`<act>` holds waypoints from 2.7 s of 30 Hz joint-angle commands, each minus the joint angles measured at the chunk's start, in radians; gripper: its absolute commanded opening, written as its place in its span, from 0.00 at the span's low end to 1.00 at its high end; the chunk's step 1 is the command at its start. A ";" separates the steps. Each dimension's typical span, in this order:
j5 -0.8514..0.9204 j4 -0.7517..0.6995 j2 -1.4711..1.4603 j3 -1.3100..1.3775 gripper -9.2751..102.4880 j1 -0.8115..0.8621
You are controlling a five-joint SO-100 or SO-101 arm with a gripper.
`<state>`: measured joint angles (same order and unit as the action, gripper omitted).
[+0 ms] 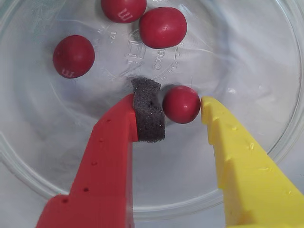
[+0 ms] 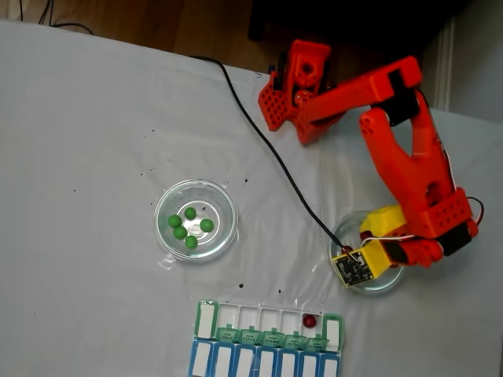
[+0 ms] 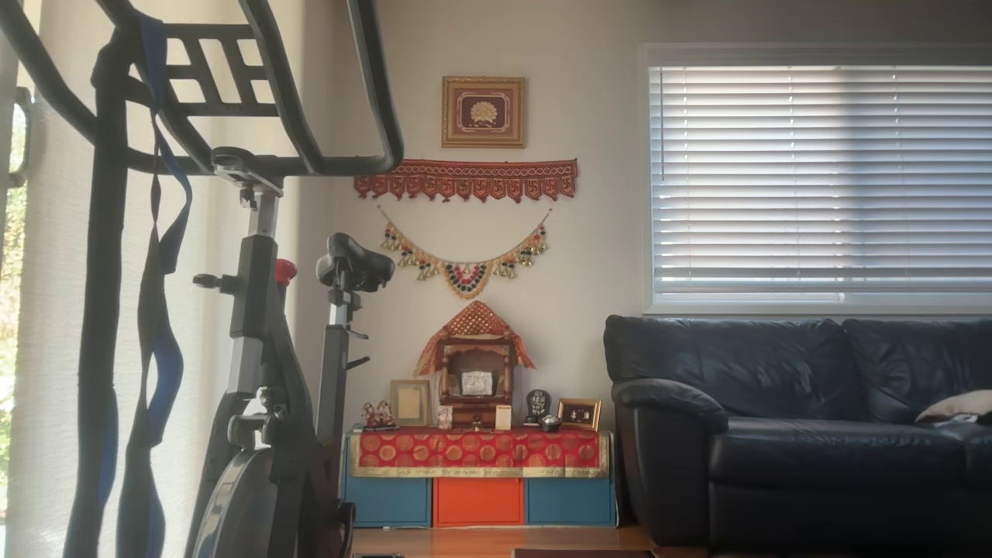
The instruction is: Sort medicines into box.
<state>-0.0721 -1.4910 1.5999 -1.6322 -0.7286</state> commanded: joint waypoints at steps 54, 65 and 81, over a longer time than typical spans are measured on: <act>0.100 -0.061 -0.021 0.089 0.09 -0.031; 0.140 -0.063 0.058 0.150 0.09 0.032; 0.183 -0.110 0.172 0.290 0.09 0.152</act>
<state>0.0982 -1.6199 1.6352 -1.4373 -0.5967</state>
